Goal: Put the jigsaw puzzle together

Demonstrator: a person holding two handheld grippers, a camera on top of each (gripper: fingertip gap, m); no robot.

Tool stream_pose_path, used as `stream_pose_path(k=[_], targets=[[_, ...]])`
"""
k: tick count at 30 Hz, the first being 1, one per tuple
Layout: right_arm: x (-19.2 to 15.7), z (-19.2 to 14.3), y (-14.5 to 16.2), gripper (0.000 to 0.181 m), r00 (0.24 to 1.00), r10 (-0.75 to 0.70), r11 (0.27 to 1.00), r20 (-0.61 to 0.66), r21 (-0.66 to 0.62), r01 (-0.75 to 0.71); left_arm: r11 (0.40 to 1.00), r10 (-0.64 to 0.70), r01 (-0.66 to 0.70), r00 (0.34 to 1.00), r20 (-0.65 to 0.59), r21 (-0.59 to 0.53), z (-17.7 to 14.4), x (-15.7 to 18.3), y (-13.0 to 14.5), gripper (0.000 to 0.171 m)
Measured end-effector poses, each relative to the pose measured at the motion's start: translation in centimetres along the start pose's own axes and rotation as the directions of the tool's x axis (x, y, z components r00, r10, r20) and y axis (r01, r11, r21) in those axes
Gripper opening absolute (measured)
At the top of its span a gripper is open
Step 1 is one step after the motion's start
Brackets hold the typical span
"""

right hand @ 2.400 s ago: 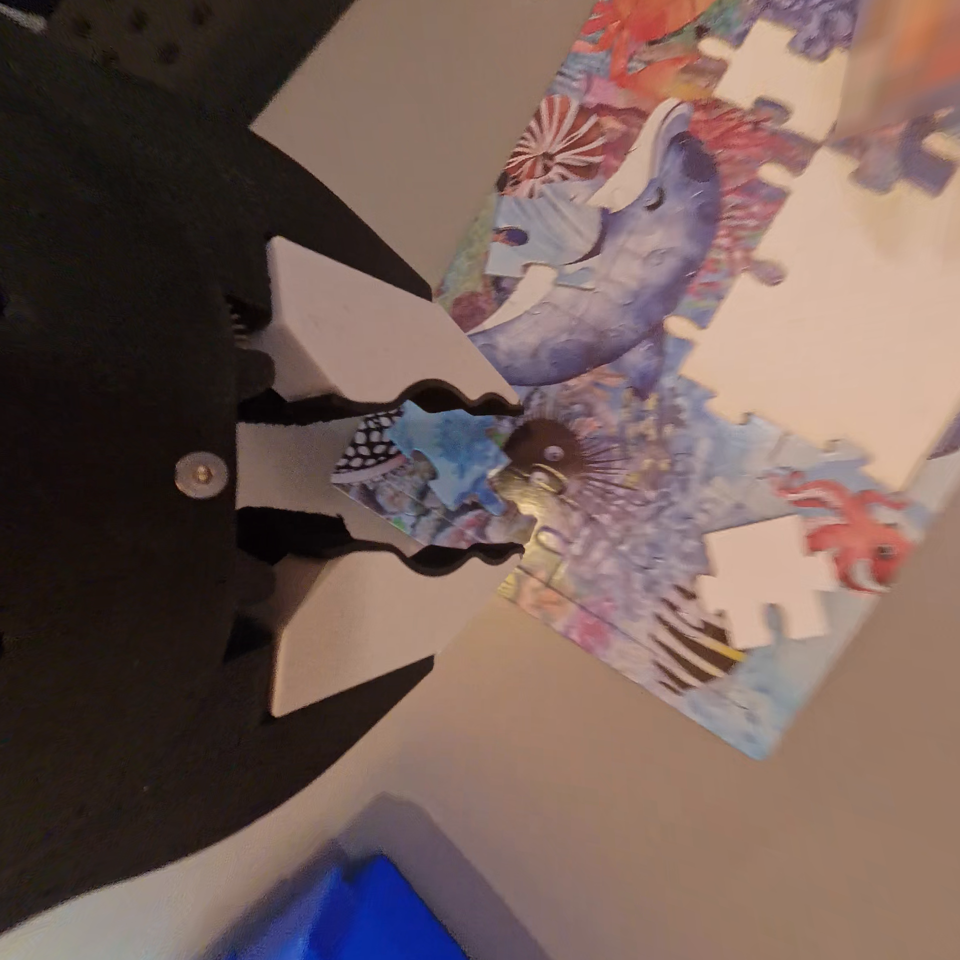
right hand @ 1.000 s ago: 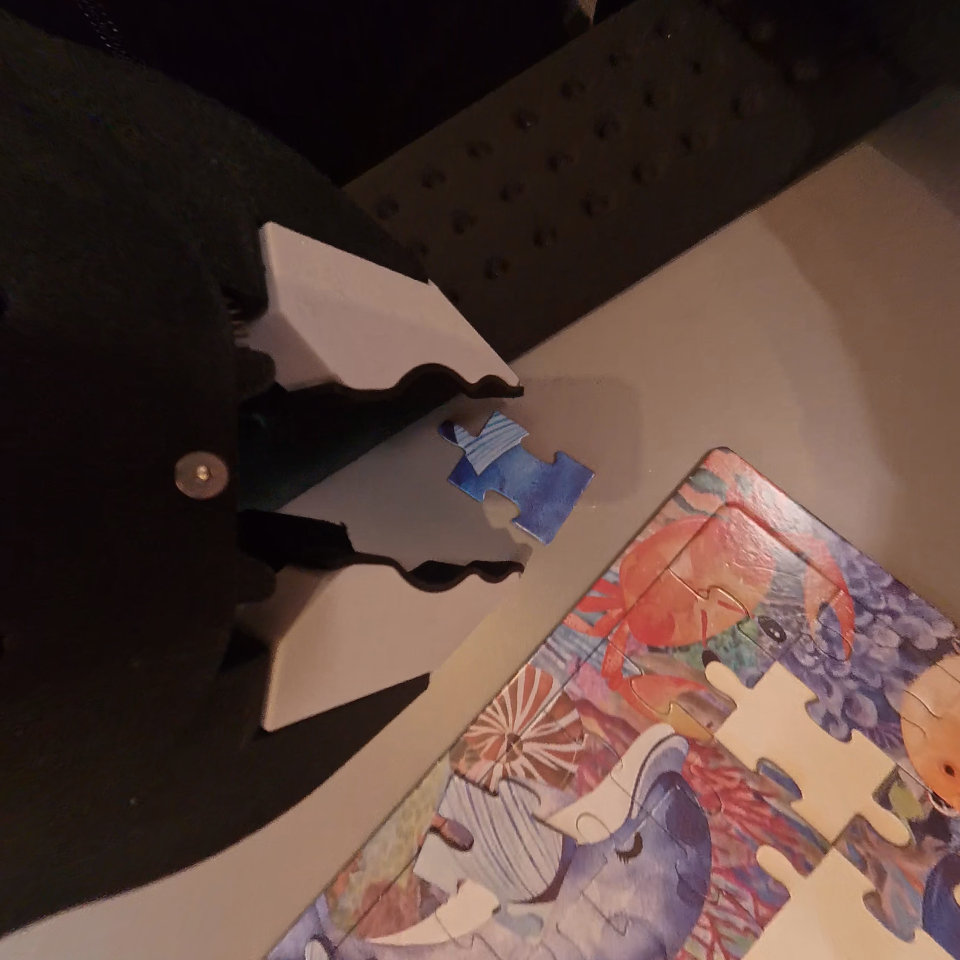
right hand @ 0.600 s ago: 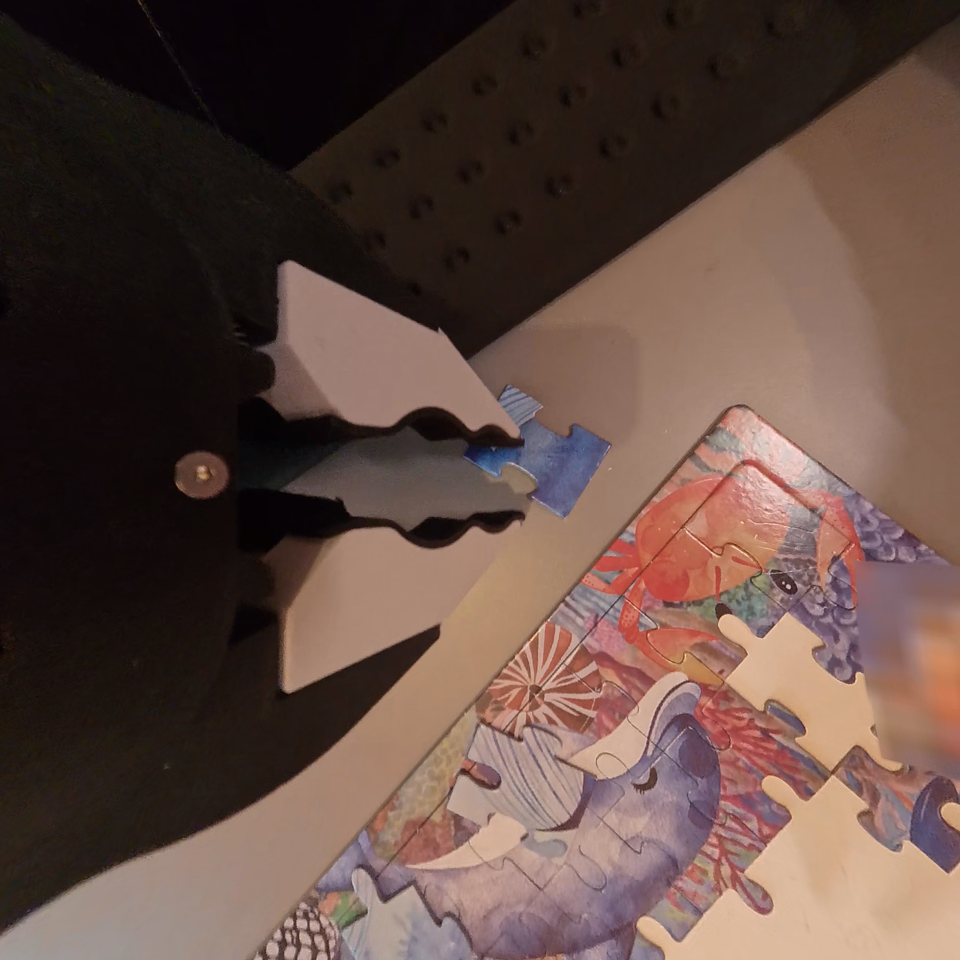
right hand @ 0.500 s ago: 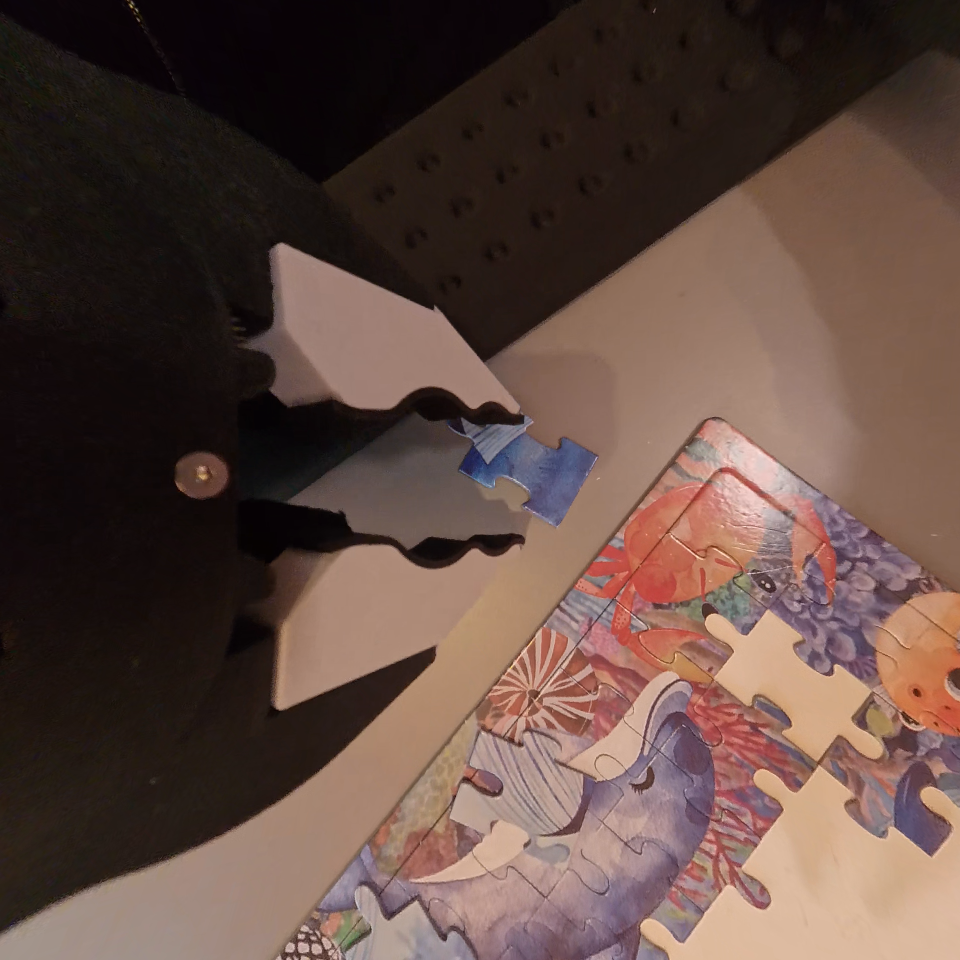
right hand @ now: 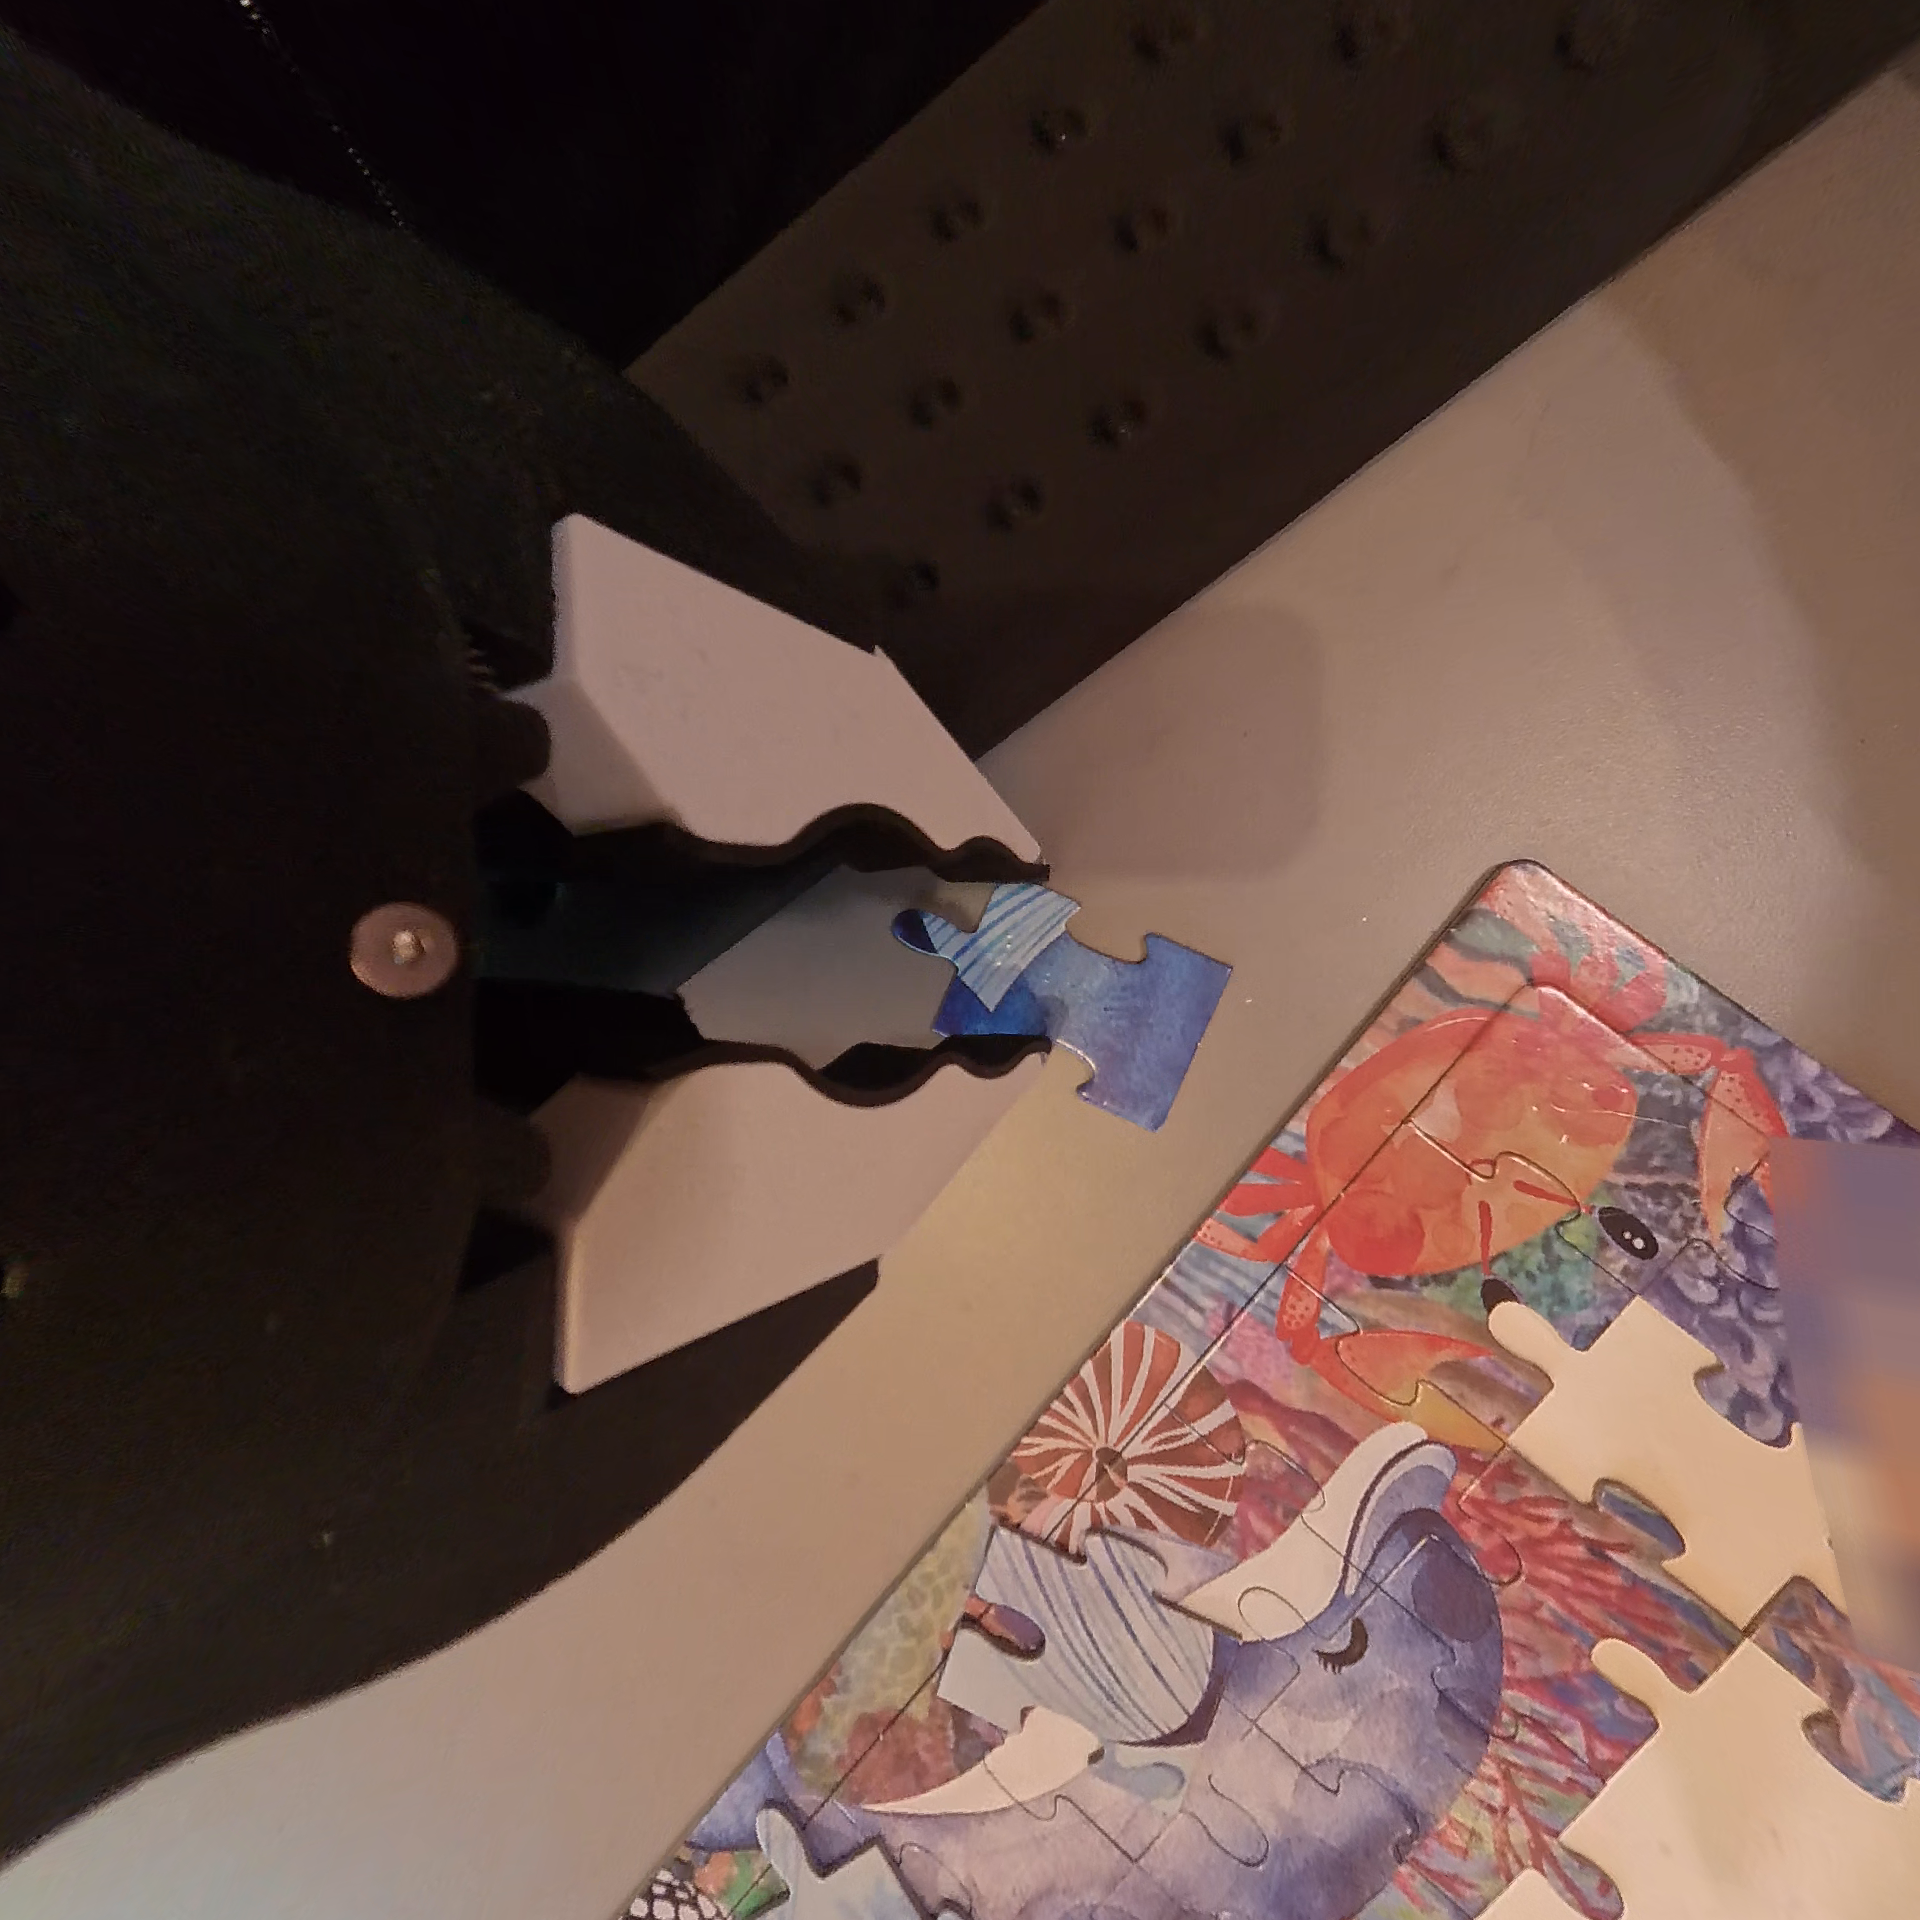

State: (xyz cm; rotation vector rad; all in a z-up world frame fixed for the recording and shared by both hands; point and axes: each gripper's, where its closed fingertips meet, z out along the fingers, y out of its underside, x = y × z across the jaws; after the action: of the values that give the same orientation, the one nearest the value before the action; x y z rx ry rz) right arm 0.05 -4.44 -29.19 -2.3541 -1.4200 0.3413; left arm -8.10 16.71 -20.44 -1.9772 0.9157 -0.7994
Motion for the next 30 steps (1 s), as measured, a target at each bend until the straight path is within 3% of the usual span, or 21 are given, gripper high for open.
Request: stream_pose_path(k=[7,12,20,30], targets=[[1.2,-1.8,-0.1,0.027,1.0,-0.009,0.999,0.005,0.038,0.009,1.0,-0.002,0.002,1.0,0.001,0.008,-0.2,-0.1,-0.1,0.013],[6.7,-5.0,-3.8,0.027,0.997,0.055,0.985,-0.062,0.167,-0.044,1.0,-0.008,0.008,1.0,0.005,0.007,-0.2,-0.3,0.0,0.014],[17.1,0.2,-6.7,0.027,0.962,0.27,0.95,-0.036,0.173,-0.26,1.0,-0.013,0.013,1.0,0.026,-0.002,-0.5,-1.0,0.4,0.014],[18.0,2.5,-7.5,0.027,0.963,0.269,0.956,0.021,0.115,-0.269,0.999,-0.005,0.006,0.999,0.038,-0.042,0.0,-1.3,1.2,0.014]])
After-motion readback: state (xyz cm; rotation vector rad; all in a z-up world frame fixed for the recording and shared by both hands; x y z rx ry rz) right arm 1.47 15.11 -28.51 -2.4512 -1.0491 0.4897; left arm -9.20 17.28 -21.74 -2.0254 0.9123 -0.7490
